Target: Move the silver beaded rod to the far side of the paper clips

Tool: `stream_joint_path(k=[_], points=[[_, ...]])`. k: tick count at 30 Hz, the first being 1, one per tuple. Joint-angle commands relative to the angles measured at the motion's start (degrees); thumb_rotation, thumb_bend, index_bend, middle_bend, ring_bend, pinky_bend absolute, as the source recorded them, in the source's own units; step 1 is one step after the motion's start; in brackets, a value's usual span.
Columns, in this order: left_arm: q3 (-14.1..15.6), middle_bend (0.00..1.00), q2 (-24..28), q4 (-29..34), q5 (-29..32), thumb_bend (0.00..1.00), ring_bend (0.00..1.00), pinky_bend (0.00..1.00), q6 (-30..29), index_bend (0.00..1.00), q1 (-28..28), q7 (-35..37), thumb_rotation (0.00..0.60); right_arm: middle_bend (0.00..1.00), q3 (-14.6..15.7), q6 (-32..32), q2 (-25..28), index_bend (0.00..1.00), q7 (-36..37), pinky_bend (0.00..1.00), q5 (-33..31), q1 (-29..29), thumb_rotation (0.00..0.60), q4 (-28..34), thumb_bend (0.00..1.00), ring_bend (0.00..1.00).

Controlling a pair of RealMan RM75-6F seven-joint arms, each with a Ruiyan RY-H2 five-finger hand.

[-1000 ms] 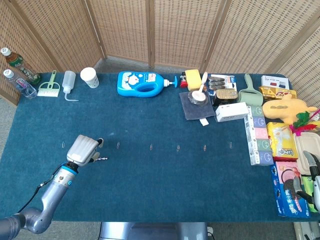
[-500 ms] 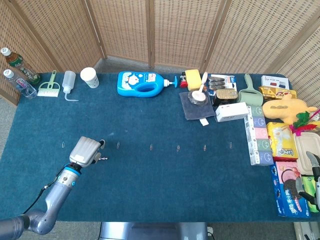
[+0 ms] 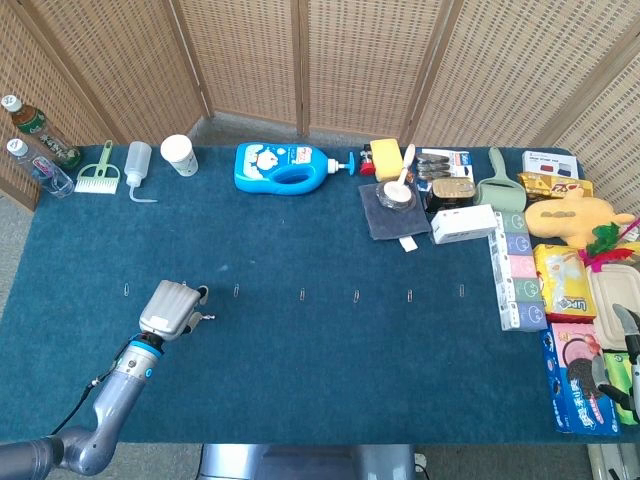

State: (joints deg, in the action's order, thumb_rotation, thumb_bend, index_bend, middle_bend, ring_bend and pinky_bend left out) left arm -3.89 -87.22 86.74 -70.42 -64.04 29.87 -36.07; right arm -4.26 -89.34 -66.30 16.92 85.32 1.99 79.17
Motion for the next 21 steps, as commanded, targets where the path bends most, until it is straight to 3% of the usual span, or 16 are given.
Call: stream_joint_path(k=[1, 6, 21], points=[[-0.09, 1.0, -0.41, 0.05, 0.34, 0.32, 1.0, 1.0, -1.23, 0.43, -0.28, -1.12, 0.6, 0.15, -0.04, -0.03, -0.06, 0.0, 0.07, 0.16, 0.07, -0.07, 0.6, -0.09, 0.5, 0.11], [-0.31, 1.0, -0.53, 1.49, 1.5, 0.32, 1.0, 1.0, -1.36, 0.41, -0.68, -0.12, 0.6, 0.15, -0.01, 0.13, -0.12, 0.0, 0.34, 0.16, 0.05, -0.12, 0.6, -0.33, 0.5, 0.11], [-0.72, 1.0, -0.36, 3.23, 5.29, 0.33, 1.0, 1.0, -1.01, 0.47, -0.64, -0.74, 0.6, 0.15, 0.13, -0.57, -0.39, 0.0, 1.77, 0.16, -0.06, 0.57, 0.6, -1.54, 0.5, 0.11]])
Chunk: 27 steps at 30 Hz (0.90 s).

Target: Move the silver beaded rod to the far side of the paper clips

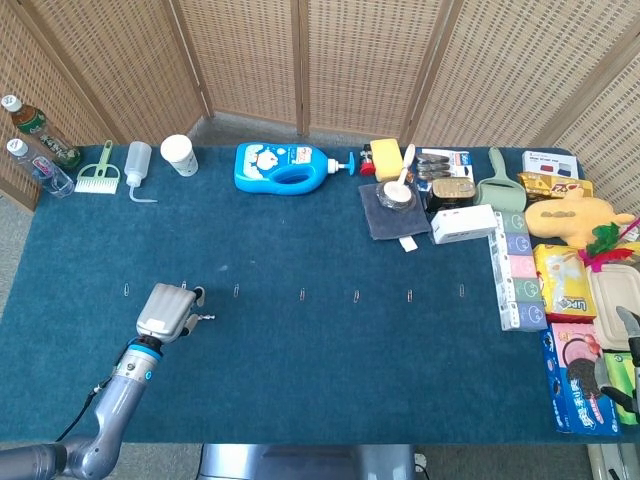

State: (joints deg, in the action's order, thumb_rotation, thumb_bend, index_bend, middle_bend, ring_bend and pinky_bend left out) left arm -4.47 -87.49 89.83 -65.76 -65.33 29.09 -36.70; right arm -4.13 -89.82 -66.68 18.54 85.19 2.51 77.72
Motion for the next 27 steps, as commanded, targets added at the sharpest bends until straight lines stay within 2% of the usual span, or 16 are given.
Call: stream_joint_path(k=[1, 27], points=[[-0.21, 1.0, -0.21, 0.18, 0.91, 0.33, 1.0, 1.0, 0.43, 0.47, 0.2, -0.01, 0.6, 0.15, 0.0, -0.06, -0.02, 0.0, 0.24, 0.16, 0.08, 0.04, 0.6, -0.15, 0.5, 0.11], [-0.31, 1.0, -4.72, -3.21, 6.17, 0.33, 1.0, 1.0, 3.77, 0.46, 2.81, -0.71, 0.6, 0.14, 0.08, -0.44, -0.06, 0.0, 1.62, 0.16, -0.51, 1.07, 0.6, -1.57, 0.5, 0.11]])
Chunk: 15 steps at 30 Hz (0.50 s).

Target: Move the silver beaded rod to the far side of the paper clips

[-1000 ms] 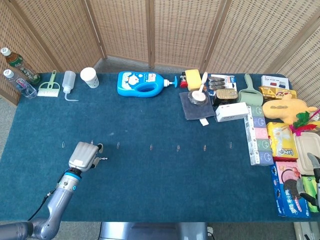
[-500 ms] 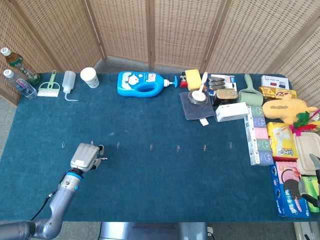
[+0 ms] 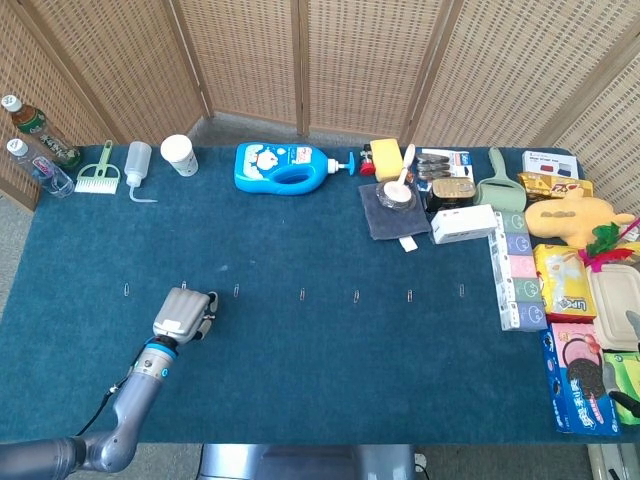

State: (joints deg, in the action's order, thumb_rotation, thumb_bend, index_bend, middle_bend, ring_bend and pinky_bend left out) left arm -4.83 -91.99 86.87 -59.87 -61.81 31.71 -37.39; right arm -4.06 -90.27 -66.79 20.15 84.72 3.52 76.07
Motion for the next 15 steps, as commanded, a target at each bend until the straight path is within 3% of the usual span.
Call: stream_joint_path(k=[1, 15], points=[[0.04, 1.0, -0.28, -0.32, 0.4, 0.33, 1.0, 1.0, 0.3, 0.46, 0.24, 0.03, 0.6, 0.14, 0.02, 0.0, 0.08, 0.0, 0.02, 0.16, -0.05, 0.1, 0.6, 0.13, 0.5, 0.11], [0.16, 1.0, -0.77, -0.68, 1.44, 0.33, 1.0, 1.0, 0.06, 0.46, 0.73, 0.19, 0.6, 0.14, -0.03, -0.09, 0.05, 0.0, 0.02, 0.16, -0.26, 0.48, 0.6, 0.32, 0.5, 0.11]])
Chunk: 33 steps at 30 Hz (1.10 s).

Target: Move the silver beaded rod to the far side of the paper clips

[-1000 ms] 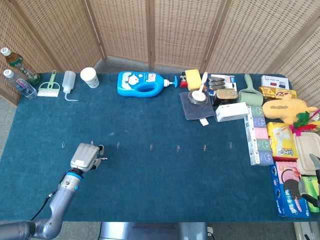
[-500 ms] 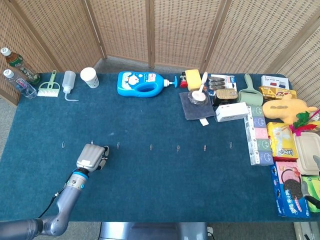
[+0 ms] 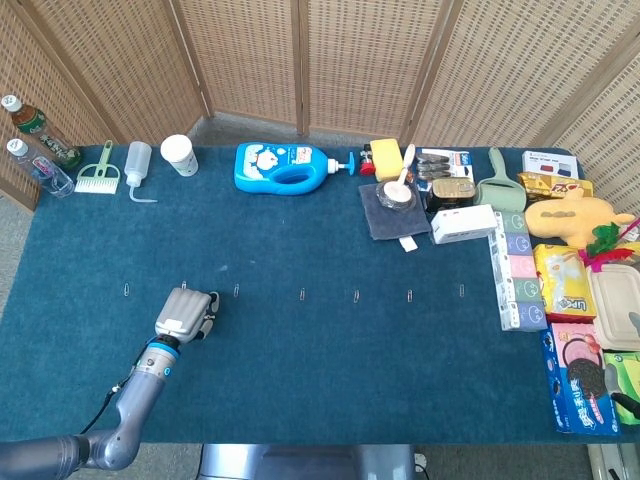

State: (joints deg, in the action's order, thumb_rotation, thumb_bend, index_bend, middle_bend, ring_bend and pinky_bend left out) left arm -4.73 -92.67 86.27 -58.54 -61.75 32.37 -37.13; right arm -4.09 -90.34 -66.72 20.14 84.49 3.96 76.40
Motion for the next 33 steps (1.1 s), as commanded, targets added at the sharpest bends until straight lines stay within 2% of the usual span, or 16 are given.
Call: stream_joint_path(k=[1, 33], points=[[0.07, 1.0, -0.16, -0.11, 0.19, 0.33, 1.0, 1.0, 0.02, 0.46, 0.1, -0.06, 0.6, 0.14, -0.03, -0.04, -0.04, 0.0, 0.07, 0.17, -0.07, 0.08, 0.6, -0.04, 0.5, 0.11], [0.08, 1.0, -0.23, 0.59, 4.02, 0.35, 1.0, 1.0, -0.9, 0.5, 1.33, -2.88, 0.6, 0.14, -0.27, 0.23, -0.43, 0.0, 0.15, 0.16, -0.44, 0.42, 0.6, -0.51, 0.5, 0.11]])
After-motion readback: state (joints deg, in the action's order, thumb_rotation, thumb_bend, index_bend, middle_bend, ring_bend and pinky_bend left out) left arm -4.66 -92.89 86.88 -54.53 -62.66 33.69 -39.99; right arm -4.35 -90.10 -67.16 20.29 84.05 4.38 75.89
